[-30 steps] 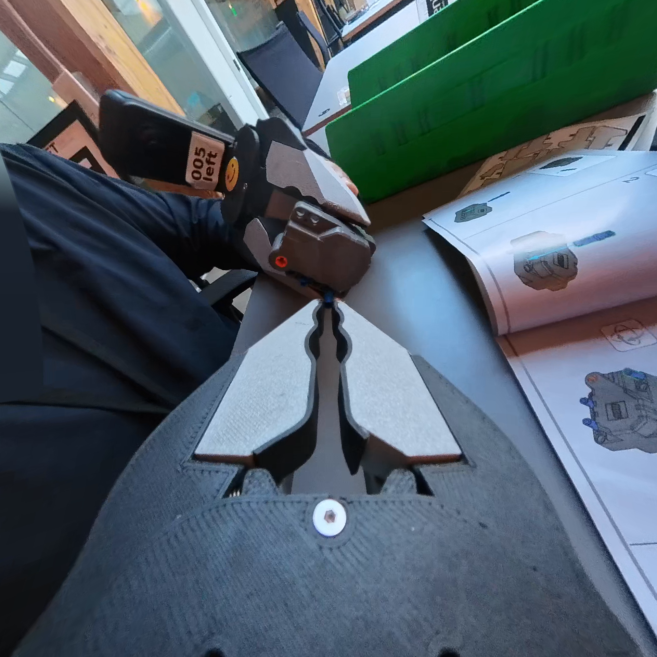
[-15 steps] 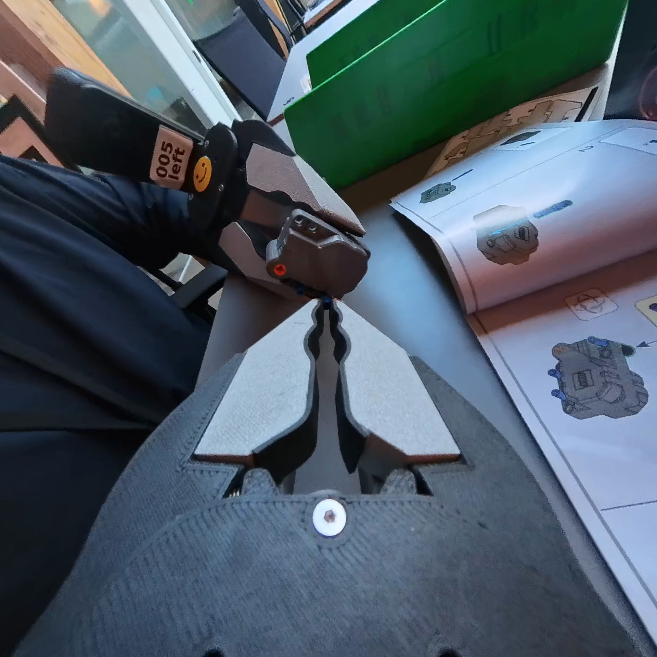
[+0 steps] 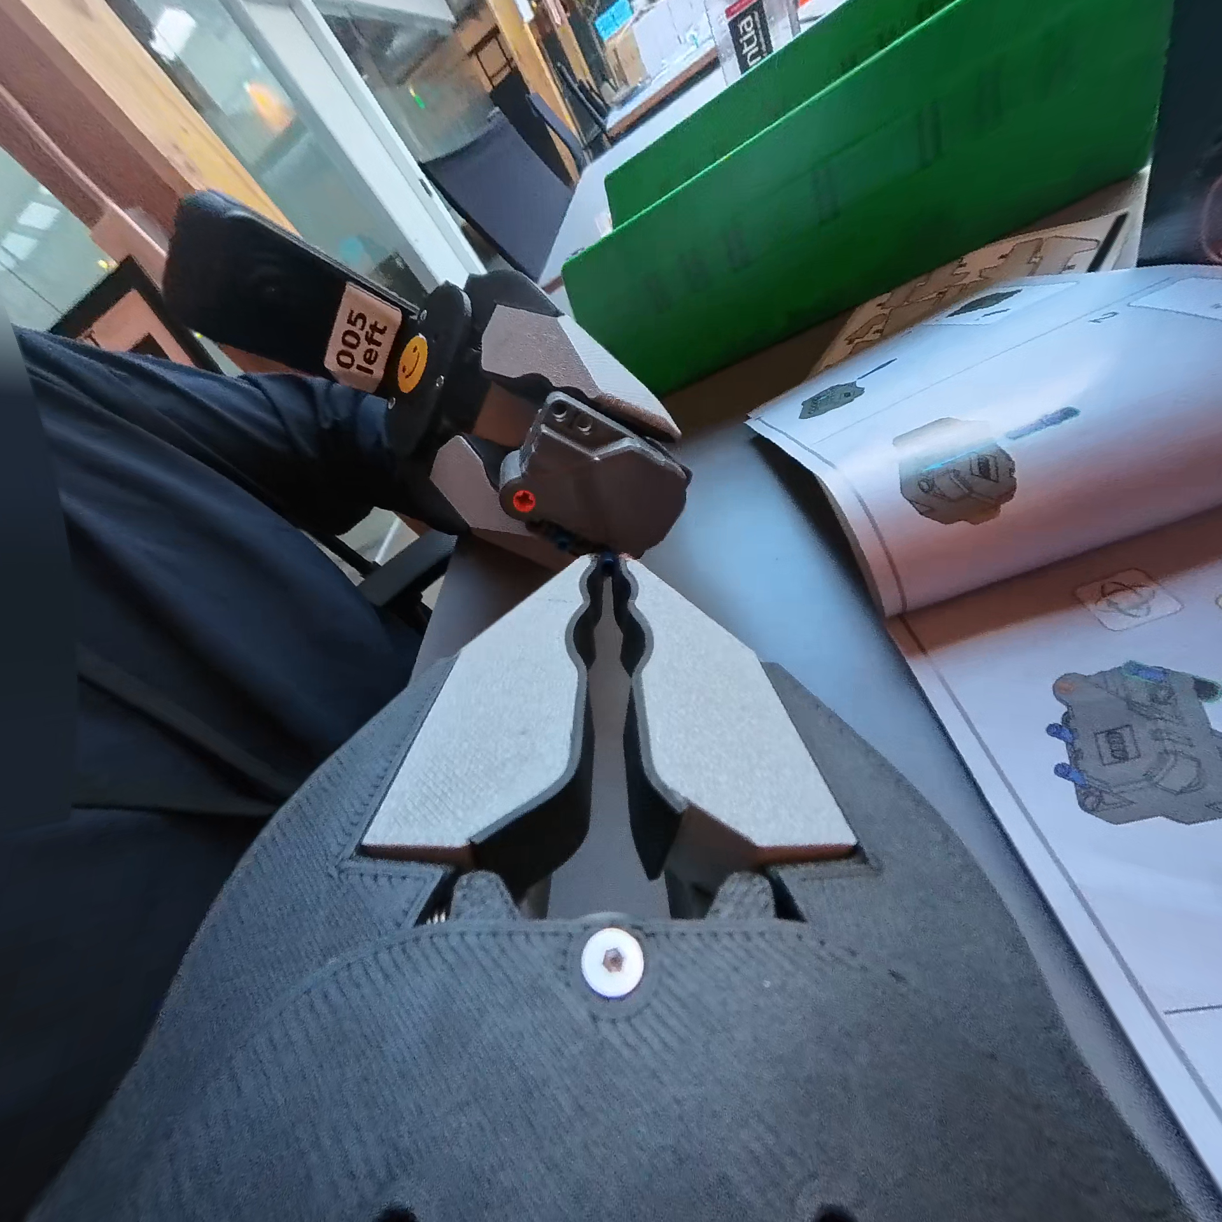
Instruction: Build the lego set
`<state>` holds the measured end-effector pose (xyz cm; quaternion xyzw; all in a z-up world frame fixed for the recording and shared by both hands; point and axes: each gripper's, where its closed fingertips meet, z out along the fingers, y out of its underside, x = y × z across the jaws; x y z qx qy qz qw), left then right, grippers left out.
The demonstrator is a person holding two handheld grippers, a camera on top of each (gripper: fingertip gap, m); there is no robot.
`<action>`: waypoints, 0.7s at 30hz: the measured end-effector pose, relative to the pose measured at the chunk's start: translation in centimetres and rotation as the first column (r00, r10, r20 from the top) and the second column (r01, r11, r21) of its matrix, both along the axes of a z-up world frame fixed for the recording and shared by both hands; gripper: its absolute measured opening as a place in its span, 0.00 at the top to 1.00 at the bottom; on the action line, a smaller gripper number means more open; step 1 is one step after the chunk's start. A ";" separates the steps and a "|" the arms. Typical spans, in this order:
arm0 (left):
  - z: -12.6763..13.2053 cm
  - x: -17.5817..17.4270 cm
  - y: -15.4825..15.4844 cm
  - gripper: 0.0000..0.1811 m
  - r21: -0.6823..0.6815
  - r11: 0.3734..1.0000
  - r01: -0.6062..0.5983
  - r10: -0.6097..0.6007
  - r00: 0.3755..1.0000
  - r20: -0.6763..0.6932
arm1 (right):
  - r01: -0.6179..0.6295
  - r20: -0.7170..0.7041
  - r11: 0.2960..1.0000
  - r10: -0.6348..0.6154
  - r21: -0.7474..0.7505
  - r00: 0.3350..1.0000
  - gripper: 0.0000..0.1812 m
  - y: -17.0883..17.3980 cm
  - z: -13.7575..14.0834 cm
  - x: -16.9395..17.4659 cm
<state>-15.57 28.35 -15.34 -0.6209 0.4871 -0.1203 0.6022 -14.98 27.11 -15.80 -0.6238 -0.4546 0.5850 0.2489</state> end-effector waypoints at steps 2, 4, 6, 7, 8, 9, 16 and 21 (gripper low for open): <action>0.0 0.0 0.0 0.77 0.009 1.000 -0.006 0.006 1.000 -0.006 | 0.002 0.008 1.000 -0.002 0.006 1.000 1.00 0.0 -0.1 -0.1; 0.1 -0.1 0.1 0.77 0.011 1.000 -0.012 0.012 1.000 -0.002 | 0.004 0.004 1.000 -0.004 0.007 1.000 1.00 0.0 -0.1 -0.1; 0.4 -0.2 0.1 0.77 0.008 1.000 -0.011 0.010 1.000 0.020 | 0.007 -0.014 1.000 -0.008 -0.006 1.000 1.00 0.1 0.2 -0.2; 0.7 -0.2 0.2 0.77 0.006 1.000 -0.005 0.004 0.999 0.043 | 0.008 -0.032 1.000 -0.009 -0.023 0.999 1.00 0.2 0.5 -0.2; 1.2 -0.2 0.2 0.77 -0.001 1.000 0.014 -0.014 0.996 0.084 | 0.004 -0.058 0.999 -0.007 -0.046 0.998 1.00 0.2 1.0 -0.2; 2.1 -0.1 0.2 0.77 -0.011 0.999 0.046 -0.044 0.988 0.151 | -0.007 -0.097 0.997 0.000 -0.075 0.995 1.00 0.2 1.8 -0.1; 4.8 0.8 -2.1 0.77 -0.092 0.925 0.369 -0.288 0.839 0.462 | -0.042 -0.175 0.989 0.067 0.142 0.982 0.99 -2.2 5.5 0.3; 5.6 1.6 -3.7 0.77 -0.093 0.860 0.502 -0.380 0.751 0.540 | 0.003 -0.149 0.900 0.069 0.436 0.986 0.96 -3.9 6.7 0.7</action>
